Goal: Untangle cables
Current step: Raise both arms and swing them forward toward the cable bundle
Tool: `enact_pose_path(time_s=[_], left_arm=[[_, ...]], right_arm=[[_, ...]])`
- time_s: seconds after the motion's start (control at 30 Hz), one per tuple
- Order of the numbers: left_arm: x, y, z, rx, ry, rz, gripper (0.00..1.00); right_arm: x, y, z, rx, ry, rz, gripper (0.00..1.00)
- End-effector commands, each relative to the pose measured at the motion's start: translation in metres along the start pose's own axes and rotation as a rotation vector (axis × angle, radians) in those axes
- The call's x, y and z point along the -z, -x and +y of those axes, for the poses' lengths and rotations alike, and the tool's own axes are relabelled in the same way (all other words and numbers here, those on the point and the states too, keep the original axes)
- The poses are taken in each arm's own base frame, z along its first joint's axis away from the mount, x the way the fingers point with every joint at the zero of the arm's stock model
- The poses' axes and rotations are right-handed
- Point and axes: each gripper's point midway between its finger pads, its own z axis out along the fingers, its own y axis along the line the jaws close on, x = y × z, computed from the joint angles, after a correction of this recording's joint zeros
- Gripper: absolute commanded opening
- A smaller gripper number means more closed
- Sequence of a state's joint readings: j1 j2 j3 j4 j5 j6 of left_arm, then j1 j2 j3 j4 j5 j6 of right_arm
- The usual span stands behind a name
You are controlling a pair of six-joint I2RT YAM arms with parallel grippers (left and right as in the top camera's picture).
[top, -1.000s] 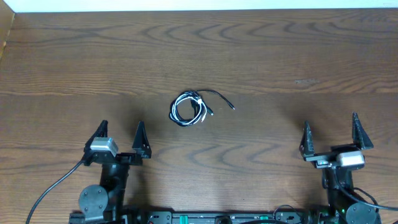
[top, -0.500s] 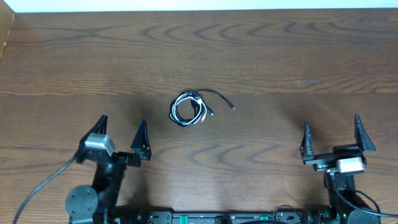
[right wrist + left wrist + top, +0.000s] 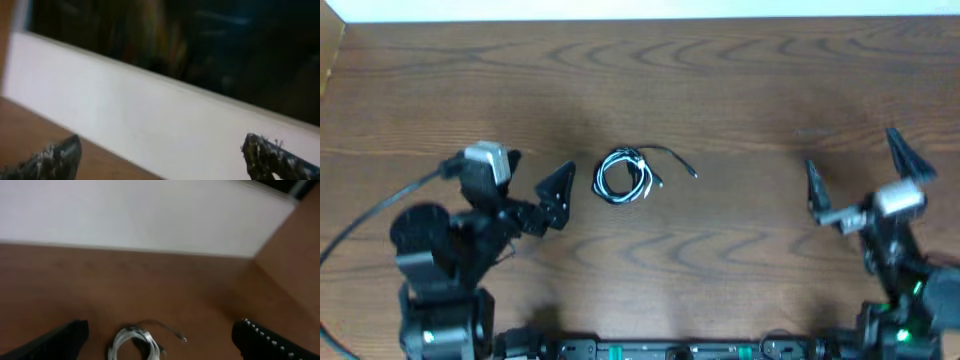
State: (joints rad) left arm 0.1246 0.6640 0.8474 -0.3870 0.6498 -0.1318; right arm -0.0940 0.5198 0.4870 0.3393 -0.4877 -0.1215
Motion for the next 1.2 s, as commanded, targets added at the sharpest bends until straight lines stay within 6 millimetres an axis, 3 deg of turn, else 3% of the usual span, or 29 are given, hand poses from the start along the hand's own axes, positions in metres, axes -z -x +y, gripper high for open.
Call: enact_pose_path(time_s=[0.0,0.23,0.37,0.57,0.7,1.17], left_arm=[[-0.013,0.008,-0.011,0.065,-0.099,0.098,0.97],[-0.044,-0.02,0.013,0.228,-0.072,0.302,0.97],[-0.057,-0.053,0.029,0.335,-0.041,0.437,0.97],[-0.068,-0.076,0.041,0.409,-0.021,0.53,0.97],[-0.074,-0.086,0.048,0.44,-0.013,0.568,0.97],[-0.091,-0.121,0.066,0.537,0.015,0.689,0.97]], right_arm=[[-0.031,0.009,0.006,-0.043,0.154,0.06,0.99],[-0.084,-0.013,0.01,-0.271,0.36,0.217,0.99],[-0.106,-0.047,0.016,-0.45,0.465,0.303,0.99],[-0.116,-0.094,0.019,-0.628,0.457,0.419,0.99],[-0.118,-0.11,0.023,-0.704,0.463,0.465,0.99],[-0.126,-0.131,0.078,-0.749,0.582,0.541,0.99]])
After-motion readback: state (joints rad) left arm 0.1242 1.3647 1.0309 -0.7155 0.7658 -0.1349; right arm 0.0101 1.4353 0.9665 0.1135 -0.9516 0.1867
